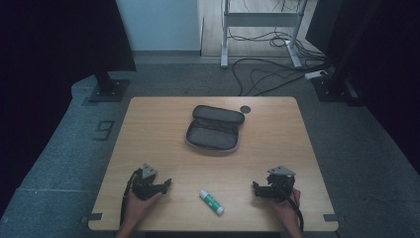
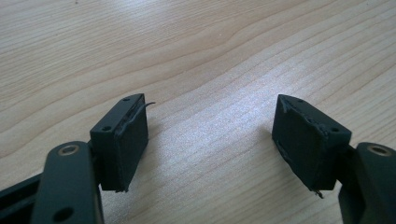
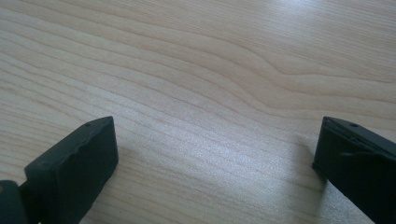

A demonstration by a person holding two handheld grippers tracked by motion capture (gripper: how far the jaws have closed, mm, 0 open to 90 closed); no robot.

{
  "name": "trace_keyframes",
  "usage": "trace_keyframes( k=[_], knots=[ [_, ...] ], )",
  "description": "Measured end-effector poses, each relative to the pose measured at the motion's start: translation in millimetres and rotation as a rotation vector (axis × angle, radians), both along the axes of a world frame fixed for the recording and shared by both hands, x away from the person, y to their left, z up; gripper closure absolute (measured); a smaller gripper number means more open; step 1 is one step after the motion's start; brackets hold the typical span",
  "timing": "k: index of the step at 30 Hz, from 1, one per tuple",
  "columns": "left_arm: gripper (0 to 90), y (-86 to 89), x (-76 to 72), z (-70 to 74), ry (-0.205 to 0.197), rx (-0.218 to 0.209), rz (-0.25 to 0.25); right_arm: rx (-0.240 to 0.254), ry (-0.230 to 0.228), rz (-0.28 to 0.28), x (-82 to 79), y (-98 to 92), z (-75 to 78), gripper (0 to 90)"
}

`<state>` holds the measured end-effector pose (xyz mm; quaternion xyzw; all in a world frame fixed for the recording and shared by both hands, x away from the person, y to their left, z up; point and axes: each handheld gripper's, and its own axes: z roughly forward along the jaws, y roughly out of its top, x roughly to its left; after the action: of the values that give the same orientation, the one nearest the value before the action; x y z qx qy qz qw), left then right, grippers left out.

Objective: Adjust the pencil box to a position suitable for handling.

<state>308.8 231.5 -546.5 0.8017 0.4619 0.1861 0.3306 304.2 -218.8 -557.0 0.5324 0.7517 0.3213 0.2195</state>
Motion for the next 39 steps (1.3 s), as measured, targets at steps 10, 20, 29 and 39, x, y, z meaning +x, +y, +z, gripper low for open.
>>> trace_keyframes(
  k=[10,20,29,39],
  knots=[
    [27.1,0.0,-0.2,0.0,0.000,0.001,0.001,0.003,-0.013,-0.013,-4.5,-0.2,0.7,4.6],
    [29.8,0.7,-3.1,0.2,-0.003,-0.003,0.002,0.011,-0.026,-0.032,-5.5,-1.4,2.7,14.7],
    [31.9,4.0,-5.4,18.1,-0.030,-0.053,0.009,0.079,-0.066,-0.017,-5.5,-5.2,12.8,20.7],
    [32.9,-6.5,8.5,50.5,-0.060,-0.094,0.010,0.142,-0.139,-0.011,-5.1,-0.9,40.0,25.1]
  ],
)
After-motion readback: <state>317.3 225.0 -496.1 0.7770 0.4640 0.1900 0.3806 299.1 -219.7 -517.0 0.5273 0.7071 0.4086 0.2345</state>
